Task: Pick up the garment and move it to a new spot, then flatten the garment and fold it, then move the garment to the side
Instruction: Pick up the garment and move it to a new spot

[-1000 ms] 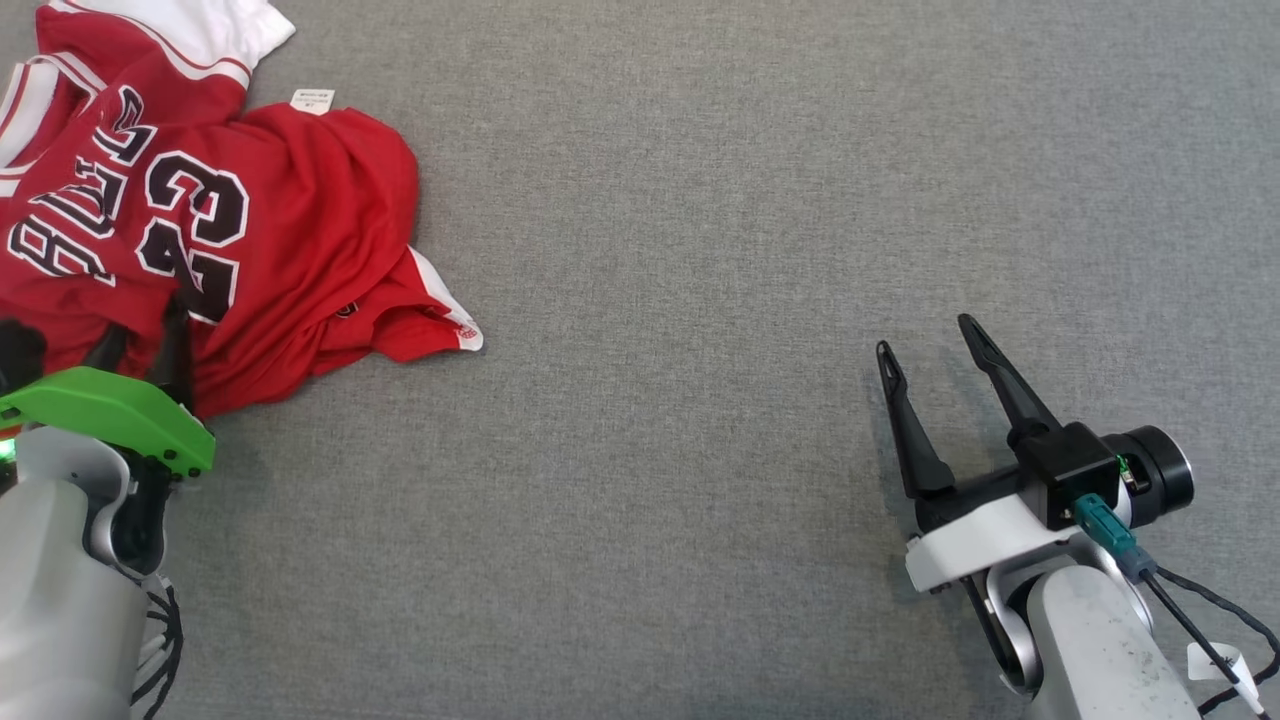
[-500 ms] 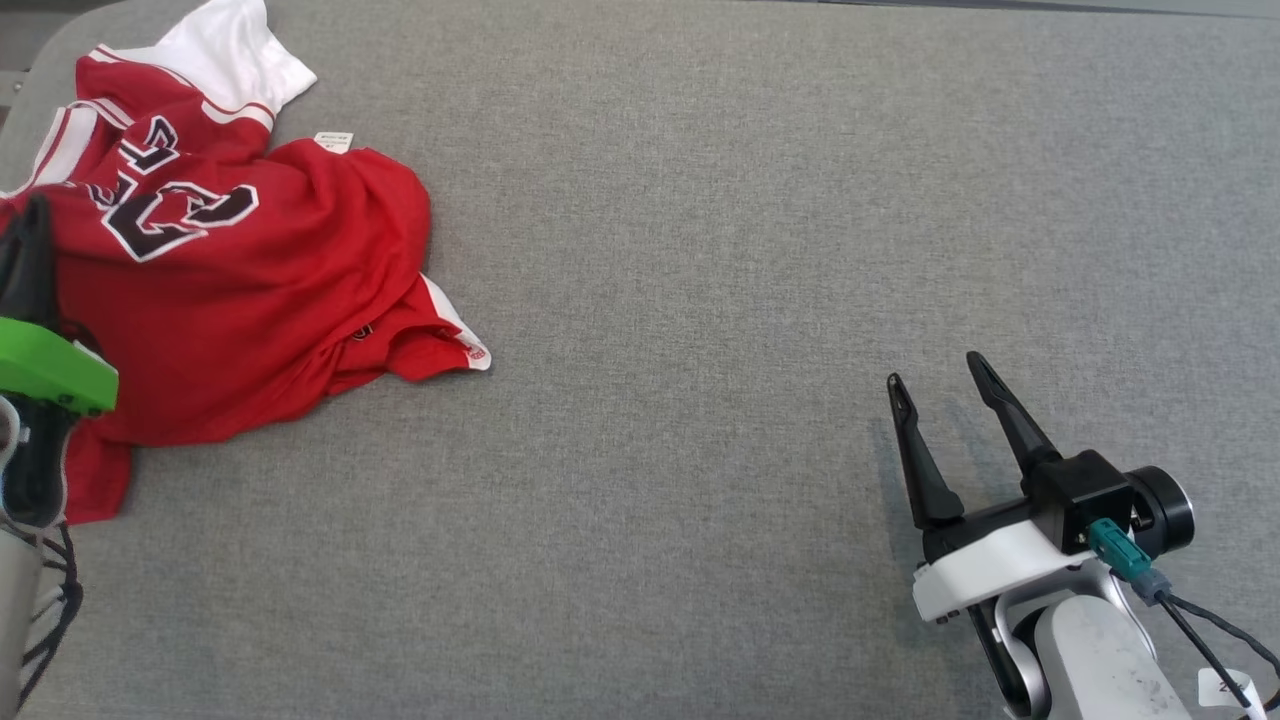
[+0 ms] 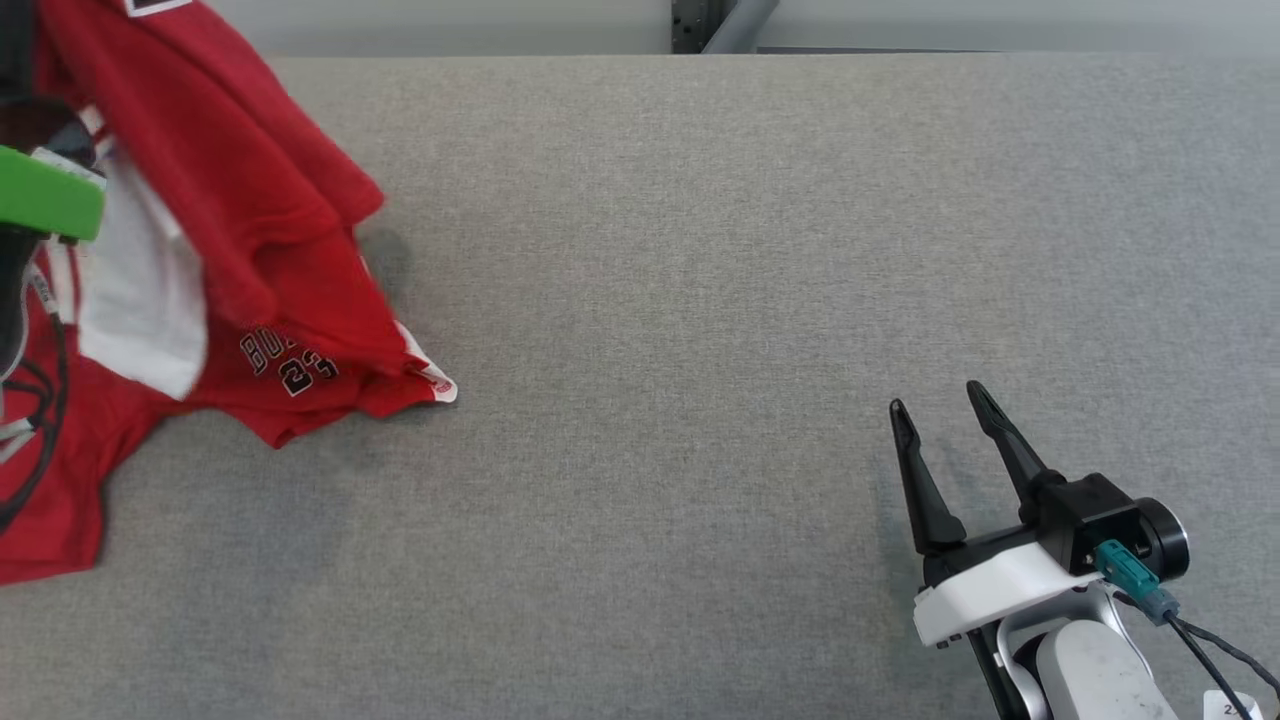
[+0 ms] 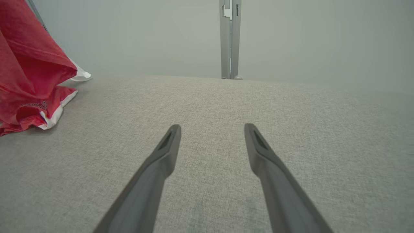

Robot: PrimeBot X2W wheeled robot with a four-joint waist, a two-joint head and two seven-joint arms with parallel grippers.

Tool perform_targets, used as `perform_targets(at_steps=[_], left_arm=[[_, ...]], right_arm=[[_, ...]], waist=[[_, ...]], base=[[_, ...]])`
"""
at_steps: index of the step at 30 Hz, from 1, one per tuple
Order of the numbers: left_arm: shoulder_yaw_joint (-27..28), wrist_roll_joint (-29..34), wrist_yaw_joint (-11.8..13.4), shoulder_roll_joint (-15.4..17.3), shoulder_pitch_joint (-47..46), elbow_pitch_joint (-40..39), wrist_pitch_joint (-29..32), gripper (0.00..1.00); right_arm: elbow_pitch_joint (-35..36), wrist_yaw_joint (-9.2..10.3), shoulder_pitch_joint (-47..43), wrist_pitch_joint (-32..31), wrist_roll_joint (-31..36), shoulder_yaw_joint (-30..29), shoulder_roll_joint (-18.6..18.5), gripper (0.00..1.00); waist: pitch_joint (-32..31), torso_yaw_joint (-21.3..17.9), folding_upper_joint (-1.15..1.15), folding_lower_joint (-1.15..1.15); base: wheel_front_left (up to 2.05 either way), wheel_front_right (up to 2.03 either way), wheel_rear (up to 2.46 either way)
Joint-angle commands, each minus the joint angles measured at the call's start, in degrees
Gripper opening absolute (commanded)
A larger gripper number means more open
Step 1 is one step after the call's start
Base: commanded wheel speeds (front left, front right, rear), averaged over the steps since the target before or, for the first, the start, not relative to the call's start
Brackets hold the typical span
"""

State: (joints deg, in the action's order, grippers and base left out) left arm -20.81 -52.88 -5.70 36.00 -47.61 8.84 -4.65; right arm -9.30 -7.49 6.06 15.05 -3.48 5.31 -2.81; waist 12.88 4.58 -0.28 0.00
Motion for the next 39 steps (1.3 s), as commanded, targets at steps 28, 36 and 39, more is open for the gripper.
perform_targets(at_steps=[28, 36, 39], left_arm=[[-21.20, -2.23, 4.05, -20.08, 14.17, 4.81, 0.85, 0.00], [-24.85, -0.97, 0.05, -25.23, 15.16, 24.59, -4.99, 0.00], [-25.39, -1.71, -0.99, -27.19, 14.47, 28.92, -6.60, 0.00]], right_arm=[[-0.38, 0.00, -1.52, 0.19, -4.56, 0.22, -0.15, 1.00], [-0.69, 0.00, -2.79, 0.19, -3.47, -0.14, -0.15, 1.00], [-0.69, 0.00, -3.31, 0.19, -2.87, -0.34, -0.15, 1.00]], waist=[[-0.41, -15.51, 0.28, 0.00], [-1.59, -15.27, 0.28, 0.00], [-2.18, -14.51, 0.28, 0.00]], base=[[0.00, 0.00, 0.00], [0.00, 0.00, 0.00], [0.00, 0.00, 0.00]])
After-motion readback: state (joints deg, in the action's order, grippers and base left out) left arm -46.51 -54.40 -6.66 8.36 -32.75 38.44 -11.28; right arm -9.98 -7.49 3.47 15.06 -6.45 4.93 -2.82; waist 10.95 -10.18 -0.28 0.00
